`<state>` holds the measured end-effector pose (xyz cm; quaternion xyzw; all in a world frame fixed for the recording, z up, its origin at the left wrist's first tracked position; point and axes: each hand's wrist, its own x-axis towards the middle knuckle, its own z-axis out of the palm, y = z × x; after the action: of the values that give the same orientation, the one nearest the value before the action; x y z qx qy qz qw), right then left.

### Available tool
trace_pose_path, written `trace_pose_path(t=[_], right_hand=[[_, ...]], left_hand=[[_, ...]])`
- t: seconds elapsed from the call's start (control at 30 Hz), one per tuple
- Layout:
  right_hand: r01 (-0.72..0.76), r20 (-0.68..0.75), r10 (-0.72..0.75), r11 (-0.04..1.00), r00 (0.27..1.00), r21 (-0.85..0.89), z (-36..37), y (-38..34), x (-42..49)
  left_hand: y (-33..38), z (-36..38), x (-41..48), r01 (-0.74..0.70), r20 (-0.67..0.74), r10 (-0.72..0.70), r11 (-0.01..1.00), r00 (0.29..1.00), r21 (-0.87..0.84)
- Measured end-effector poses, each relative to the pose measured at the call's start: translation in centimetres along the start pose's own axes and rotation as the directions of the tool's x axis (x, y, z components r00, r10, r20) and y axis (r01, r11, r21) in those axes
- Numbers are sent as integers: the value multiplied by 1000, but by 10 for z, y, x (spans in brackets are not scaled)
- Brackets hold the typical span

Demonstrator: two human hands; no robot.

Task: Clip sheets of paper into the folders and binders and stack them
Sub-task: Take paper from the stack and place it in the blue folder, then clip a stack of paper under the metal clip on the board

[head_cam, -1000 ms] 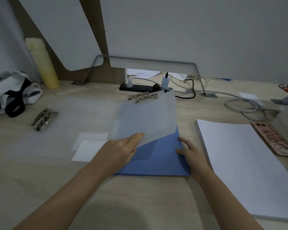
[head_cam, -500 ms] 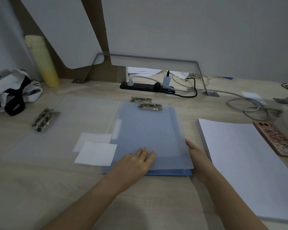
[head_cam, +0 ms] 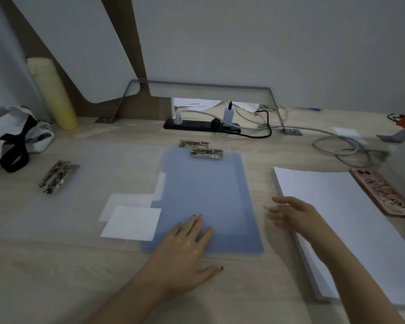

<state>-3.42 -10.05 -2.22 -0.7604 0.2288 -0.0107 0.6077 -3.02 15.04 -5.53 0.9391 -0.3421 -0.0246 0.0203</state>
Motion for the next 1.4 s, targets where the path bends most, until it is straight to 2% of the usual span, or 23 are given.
trace_pose_path(t=[0.07,0.13,0.2,0.23,0.27,0.33,0.4,0.47,0.53,0.67,0.73,0.8,0.93,1.03,1.17,1.3,1.4], right_hand=[[40,-66,-44,998,997,-51,-20,0,-5],[57,-119,-73,989,990,-138,-37,2,-9],[51,-177,-120,934,977,-353,-50,9,-12],[41,-200,-156,876,967,-481,-55,13,-13],[36,-216,-198,811,956,-584,-58,18,-14],[41,-219,-263,722,940,-691,-62,24,-16],[55,-195,-309,646,931,-762,-63,28,-16],[69,-159,-344,566,925,-822,-62,34,-13],[84,-138,-393,497,909,-864,-63,41,-11],[120,-119,-438,479,891,-869,-67,48,-12],[135,-105,-445,476,889,-869,-67,47,-12],[157,-89,-451,480,888,-863,-66,47,-12],[178,-103,-450,539,887,-823,-65,43,-13],[166,-119,-413,590,903,-790,-57,39,-18],[142,-156,-403,619,902,-773,-52,39,-20],[149,-170,-364,700,916,-699,-60,38,-19],[142,-162,-337,717,927,-682,-63,37,-18]], left_hand=[[7,-9,-3,66,86,-56,991,995,-113],[14,-17,4,142,46,-135,965,990,-220],[23,-21,16,137,-47,-171,901,984,-412],[30,-23,23,119,-75,-182,848,980,-516],[39,-23,32,99,-89,-201,762,976,-640],[62,-28,50,96,-8,-200,506,980,-857],[88,-34,67,152,119,-141,254,983,-955],[110,-34,83,279,275,-95,39,957,-959],[123,-32,99,369,377,-74,-109,923,-923],[132,-24,124,485,520,-91,-254,849,-837],[132,-22,133,489,541,-128,-294,831,-821],[131,-21,137,502,558,-156,-290,815,-814],[134,-18,140,535,572,-158,-226,805,-814],[141,-7,133,467,501,-154,-209,852,-859],[151,3,120,380,440,-111,-346,891,-858],[156,6,119,330,376,-84,-330,923,-885],[157,7,119,316,364,-101,-320,926,-893]])
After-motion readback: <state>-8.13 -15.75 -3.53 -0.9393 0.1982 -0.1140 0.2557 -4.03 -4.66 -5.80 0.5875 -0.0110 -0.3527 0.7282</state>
